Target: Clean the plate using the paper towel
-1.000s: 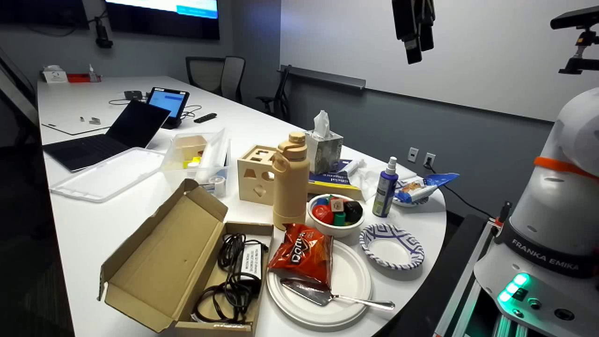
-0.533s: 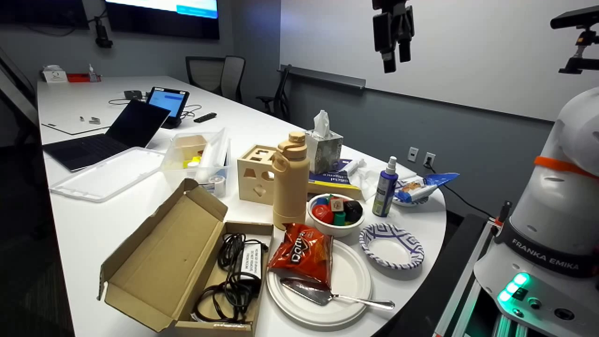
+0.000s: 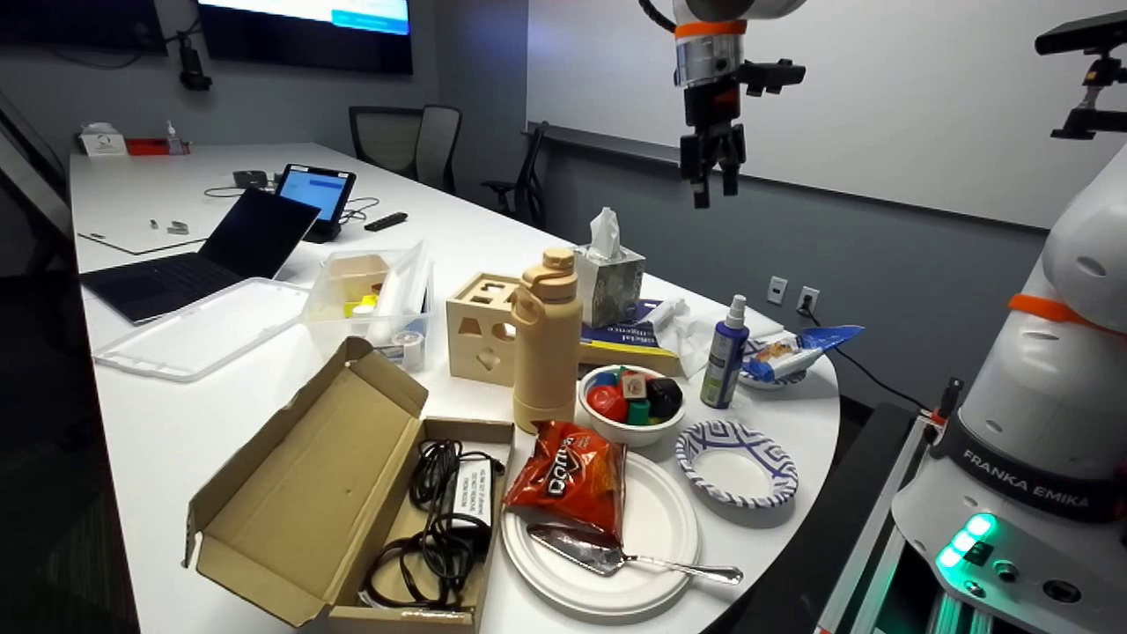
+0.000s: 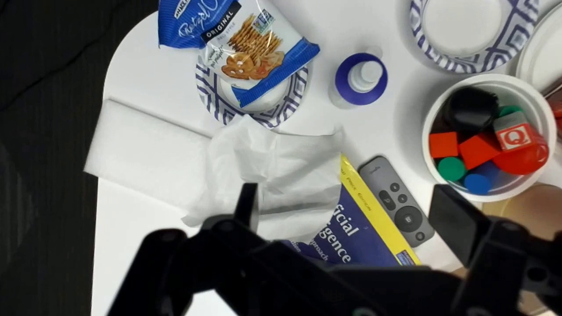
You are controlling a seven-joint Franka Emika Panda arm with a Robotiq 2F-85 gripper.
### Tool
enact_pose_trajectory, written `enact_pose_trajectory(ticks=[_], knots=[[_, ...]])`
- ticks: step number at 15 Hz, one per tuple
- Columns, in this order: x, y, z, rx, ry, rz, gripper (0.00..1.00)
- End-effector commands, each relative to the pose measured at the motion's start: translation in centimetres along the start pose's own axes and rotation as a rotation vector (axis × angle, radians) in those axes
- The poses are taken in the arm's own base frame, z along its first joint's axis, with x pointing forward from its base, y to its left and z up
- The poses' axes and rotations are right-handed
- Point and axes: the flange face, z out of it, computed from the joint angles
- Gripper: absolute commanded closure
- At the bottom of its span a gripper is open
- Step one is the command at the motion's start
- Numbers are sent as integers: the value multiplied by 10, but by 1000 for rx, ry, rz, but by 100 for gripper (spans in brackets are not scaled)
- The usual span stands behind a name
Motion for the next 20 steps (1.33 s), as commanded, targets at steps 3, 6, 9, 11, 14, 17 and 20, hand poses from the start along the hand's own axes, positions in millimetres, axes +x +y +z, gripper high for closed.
enact_pose_trajectory(ticks=[3,6,9,11,14,17,20], knots=[[21,36,79,135,-41,13,0],[30,50,118,228,-45,31,0],[43,62,147,288,-34,51,0],[53,73,163,304,-26,58,0],[74,87,186,303,-29,45,0],[93,96,205,293,-37,33,0],[110,105,224,298,-48,35,0]])
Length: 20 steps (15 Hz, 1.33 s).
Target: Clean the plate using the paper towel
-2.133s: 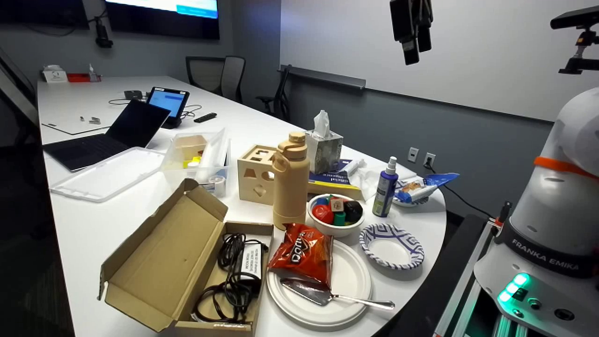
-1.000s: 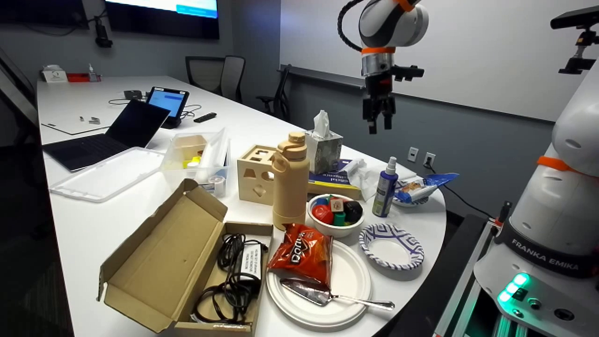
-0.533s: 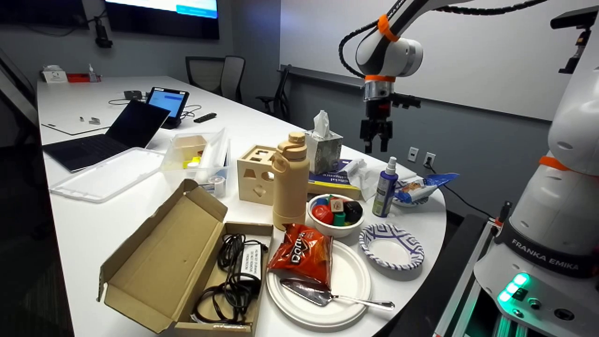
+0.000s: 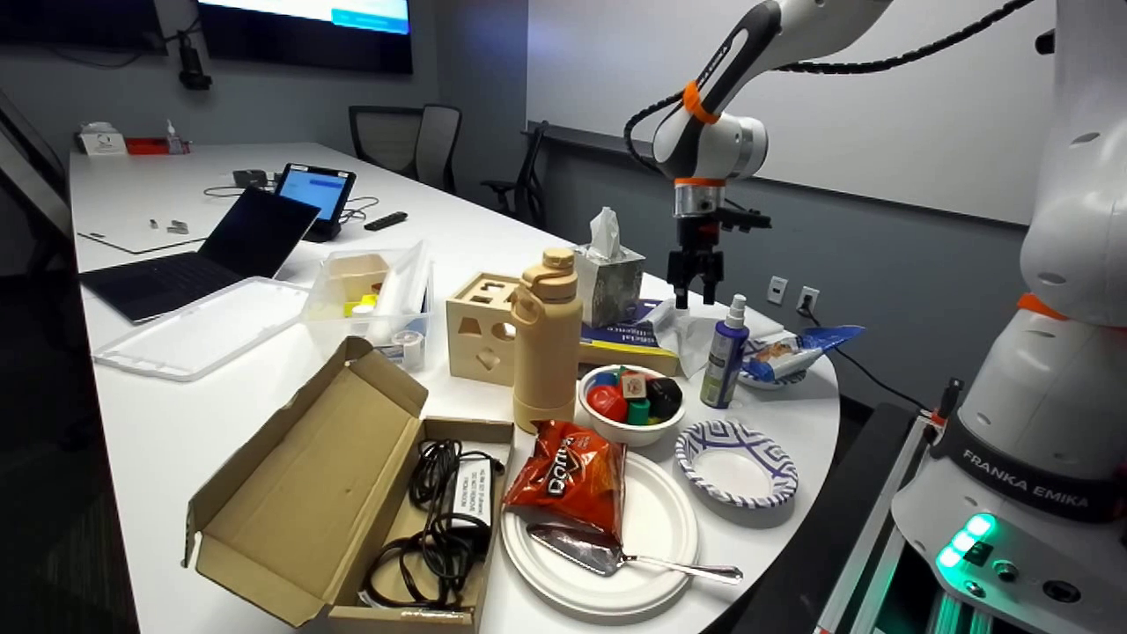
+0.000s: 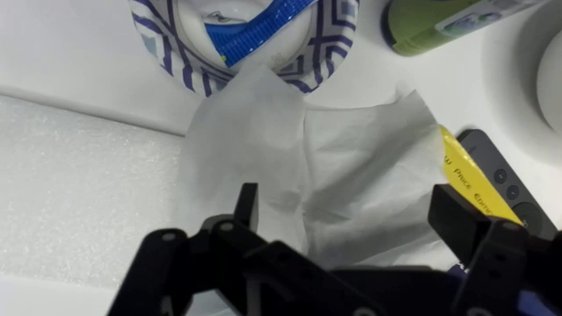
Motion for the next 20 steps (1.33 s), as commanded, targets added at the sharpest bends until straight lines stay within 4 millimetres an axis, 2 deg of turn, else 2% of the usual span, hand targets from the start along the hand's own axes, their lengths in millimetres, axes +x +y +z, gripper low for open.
enact_pose_trajectory(ticks=[1,8,9,10,14,18,20], knots=[[28,19,14,24,4,-7,0],[44,53,36,48,-10,-8,0],[45,55,38,55,-10,-11,25],[45,56,40,61,-12,-16,26],[46,58,47,73,-28,-34,58],[45,53,43,83,-31,-53,90],[45,52,38,88,-28,-57,100]])
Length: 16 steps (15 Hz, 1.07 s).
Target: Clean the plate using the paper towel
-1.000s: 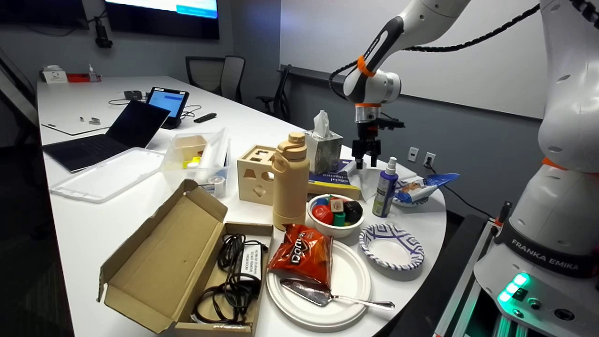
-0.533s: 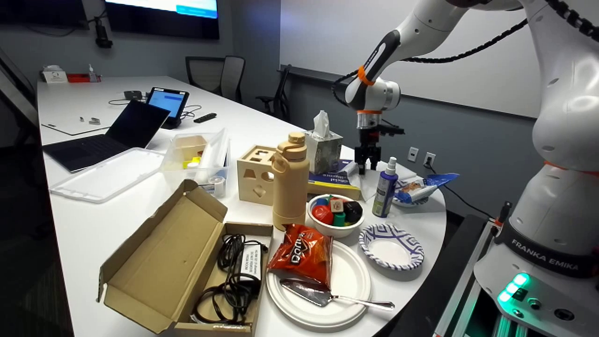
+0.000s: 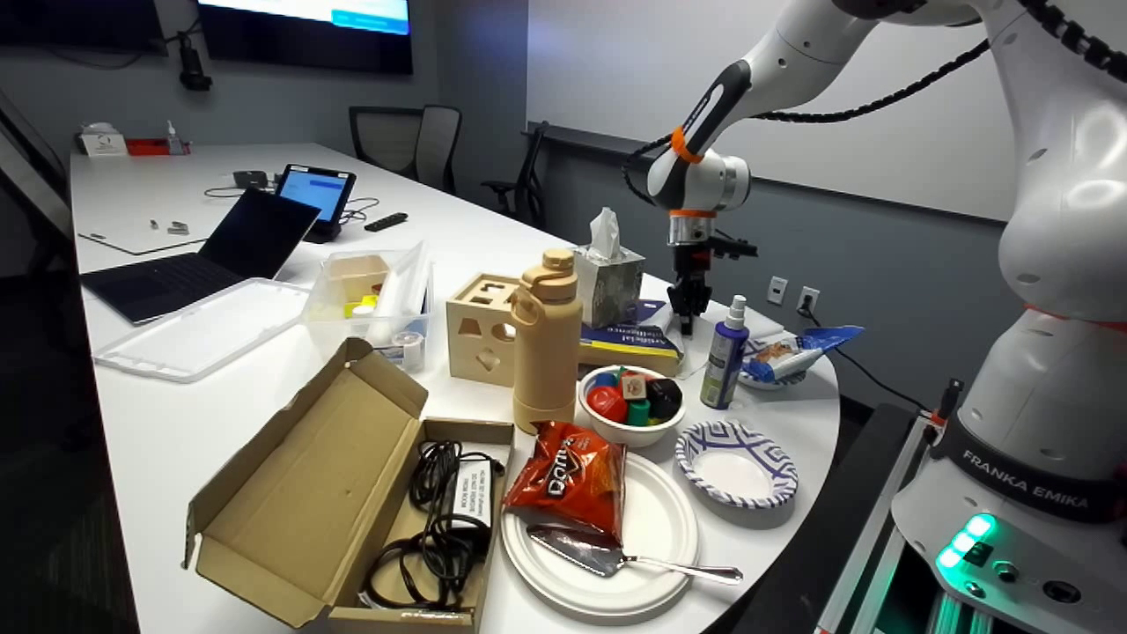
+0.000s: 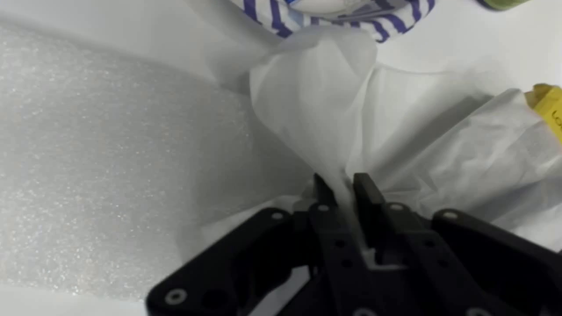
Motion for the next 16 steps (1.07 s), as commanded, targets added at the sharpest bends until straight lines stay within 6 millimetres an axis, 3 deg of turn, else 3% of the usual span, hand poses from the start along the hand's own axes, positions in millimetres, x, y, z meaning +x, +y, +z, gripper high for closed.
enact_pose_trajectory(ticks=[1,5,9,13,16], knots=[[2,2,-13,38,9,-22,100],[-8,-11,-36,69,3,-48,100],[-38,-37,-81,69,-15,-70,100],[-74,-82,-135,83,-3,-112,100],[-102,-130,-163,84,11,-156,100]])
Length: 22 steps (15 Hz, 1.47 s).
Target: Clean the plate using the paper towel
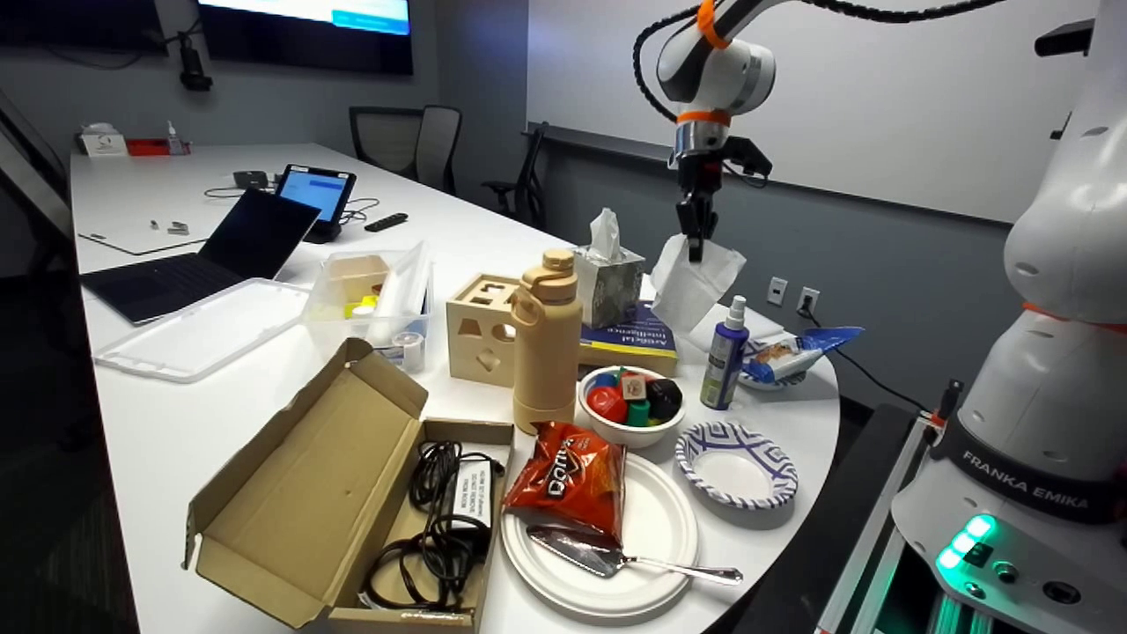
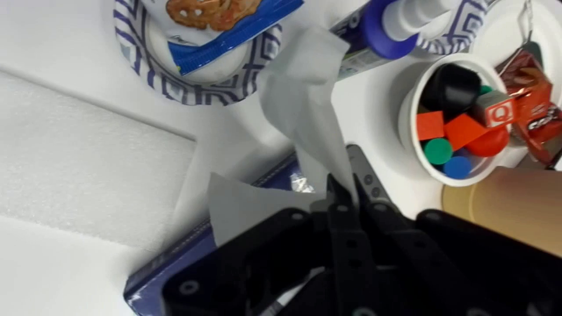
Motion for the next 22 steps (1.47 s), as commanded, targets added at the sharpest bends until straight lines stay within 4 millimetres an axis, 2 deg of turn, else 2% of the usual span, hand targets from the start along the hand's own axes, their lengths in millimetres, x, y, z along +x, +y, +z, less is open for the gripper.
enact_pose_trajectory(ticks=[1,3,5,7,11,14,17,20,21,22], knots=[[-38,-67,-19,22,21,-55,100],[-51,-98,-12,62,-17,-76,100],[-66,-126,6,101,-57,-81,100],[-81,-146,30,119,-97,-52,100],[-115,-158,76,173,-148,29,100],[-136,-162,98,194,-108,43,100],[-153,-163,114,145,-58,42,100],[-157,-161,128,78,-30,15,100],[-140,-159,118,63,-40,0,100],[-141,-161,124,44,-51,-19,100]])
